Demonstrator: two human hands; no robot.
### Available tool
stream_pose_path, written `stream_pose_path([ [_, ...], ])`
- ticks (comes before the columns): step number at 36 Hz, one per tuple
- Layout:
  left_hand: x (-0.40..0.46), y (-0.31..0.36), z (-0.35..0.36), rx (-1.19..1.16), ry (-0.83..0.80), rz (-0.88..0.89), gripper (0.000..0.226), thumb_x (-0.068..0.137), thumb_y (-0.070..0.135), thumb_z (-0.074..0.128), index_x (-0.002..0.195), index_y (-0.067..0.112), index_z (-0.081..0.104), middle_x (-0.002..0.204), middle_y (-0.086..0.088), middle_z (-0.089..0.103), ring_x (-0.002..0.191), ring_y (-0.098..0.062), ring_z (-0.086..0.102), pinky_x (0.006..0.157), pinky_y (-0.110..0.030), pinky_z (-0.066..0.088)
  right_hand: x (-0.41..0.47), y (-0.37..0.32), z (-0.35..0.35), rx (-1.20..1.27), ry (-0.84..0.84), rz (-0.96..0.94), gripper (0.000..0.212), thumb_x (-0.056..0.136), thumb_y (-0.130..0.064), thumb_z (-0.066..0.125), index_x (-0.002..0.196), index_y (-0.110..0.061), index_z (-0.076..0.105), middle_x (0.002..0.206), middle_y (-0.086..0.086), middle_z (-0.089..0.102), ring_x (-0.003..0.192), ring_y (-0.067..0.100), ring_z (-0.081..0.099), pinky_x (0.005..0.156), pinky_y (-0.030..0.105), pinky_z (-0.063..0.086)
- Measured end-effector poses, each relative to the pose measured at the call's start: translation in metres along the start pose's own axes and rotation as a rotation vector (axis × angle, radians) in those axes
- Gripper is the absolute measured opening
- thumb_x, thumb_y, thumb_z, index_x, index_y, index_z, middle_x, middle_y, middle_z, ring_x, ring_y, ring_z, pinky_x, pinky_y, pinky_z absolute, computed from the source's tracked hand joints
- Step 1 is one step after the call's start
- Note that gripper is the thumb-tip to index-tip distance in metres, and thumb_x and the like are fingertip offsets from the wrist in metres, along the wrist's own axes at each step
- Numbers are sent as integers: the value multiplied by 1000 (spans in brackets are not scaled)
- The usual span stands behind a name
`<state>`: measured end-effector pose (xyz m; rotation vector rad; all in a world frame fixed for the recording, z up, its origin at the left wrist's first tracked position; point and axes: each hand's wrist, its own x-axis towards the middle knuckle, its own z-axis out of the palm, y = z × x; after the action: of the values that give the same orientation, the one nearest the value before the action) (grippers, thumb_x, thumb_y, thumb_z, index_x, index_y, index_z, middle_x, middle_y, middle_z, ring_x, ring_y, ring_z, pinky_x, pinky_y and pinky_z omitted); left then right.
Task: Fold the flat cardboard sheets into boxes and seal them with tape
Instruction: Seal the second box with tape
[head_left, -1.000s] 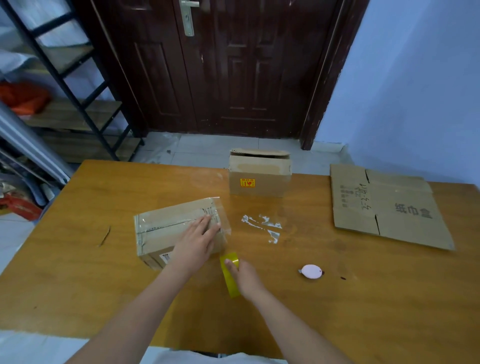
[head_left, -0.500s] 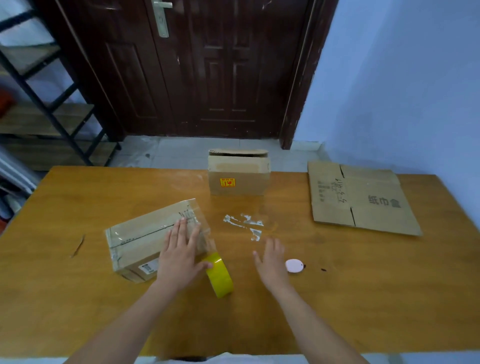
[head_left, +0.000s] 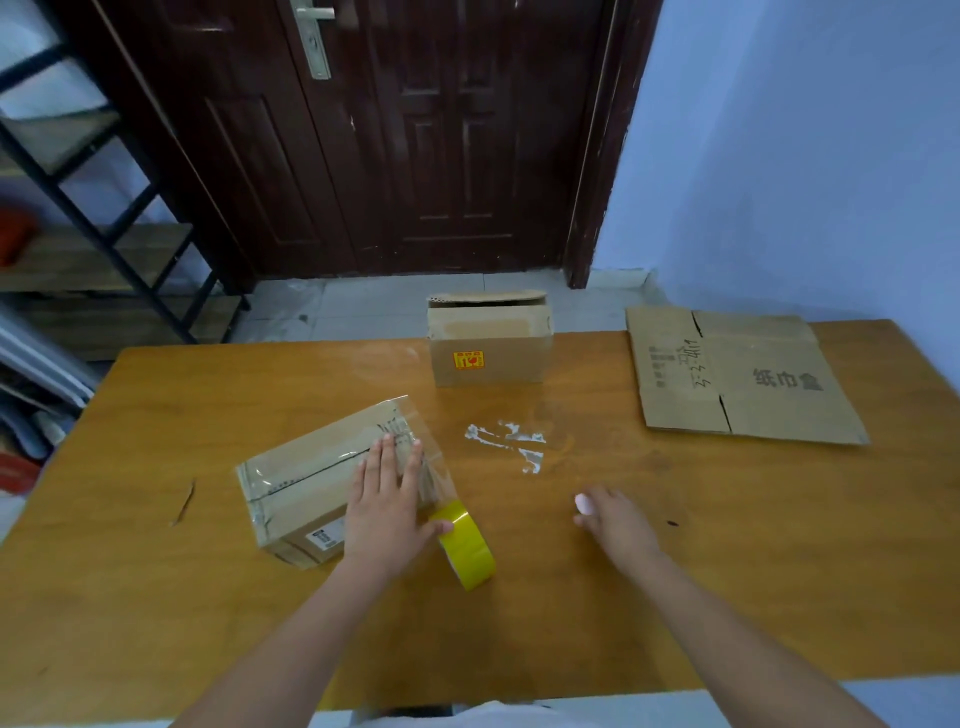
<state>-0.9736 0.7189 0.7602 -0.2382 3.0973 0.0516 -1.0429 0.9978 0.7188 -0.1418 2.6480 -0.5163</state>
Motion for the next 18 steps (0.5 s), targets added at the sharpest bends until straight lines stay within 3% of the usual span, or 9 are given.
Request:
stream_pose_path([
  [2,0,-1,-1,7,-22,-2,111,72,78,47,142,24,-19,157,-15,-8,145,-30,-9,113,-40,-10,-1,-23,-6,124,21,-48,37,90,-37,58,119,-15,53,114,7,57,104,26,54,75,32,40],
  [5,0,-2,-2,14,-45,-13,115,65,78,57,151,21,6,156,-18,10,145,-33,7,114,-43,3,-1,-61,-9,214,30,-214,47,83,-41,67,124,-20,58,122,3,58,112,22,54,87,29,40],
  [7,1,-4,1,3,-38,-20,116,57,78,64,148,18,26,152,-20,27,141,-35,23,112,-46,17,-3,-84,-9,190,7,-298,50,81,-43,68,126,-23,58,129,-1,56,120,17,50,95,28,39],
  [11,2,-6,6,-9,0,-5,119,47,78,69,143,15,40,142,-22,42,133,-36,40,106,-48,32,-6,-119,-5,56,13,-368,50,82,-45,65,127,-25,56,129,-4,56,121,17,49,93,29,41],
  [18,1,-4,1,-45,-23,-1,123,38,77,74,139,14,41,137,-23,48,127,-38,47,104,-44,20,0,-144,-2,-40,2,-385,44,83,-44,63,120,-20,60,121,0,57,114,21,53,86,34,45],
])
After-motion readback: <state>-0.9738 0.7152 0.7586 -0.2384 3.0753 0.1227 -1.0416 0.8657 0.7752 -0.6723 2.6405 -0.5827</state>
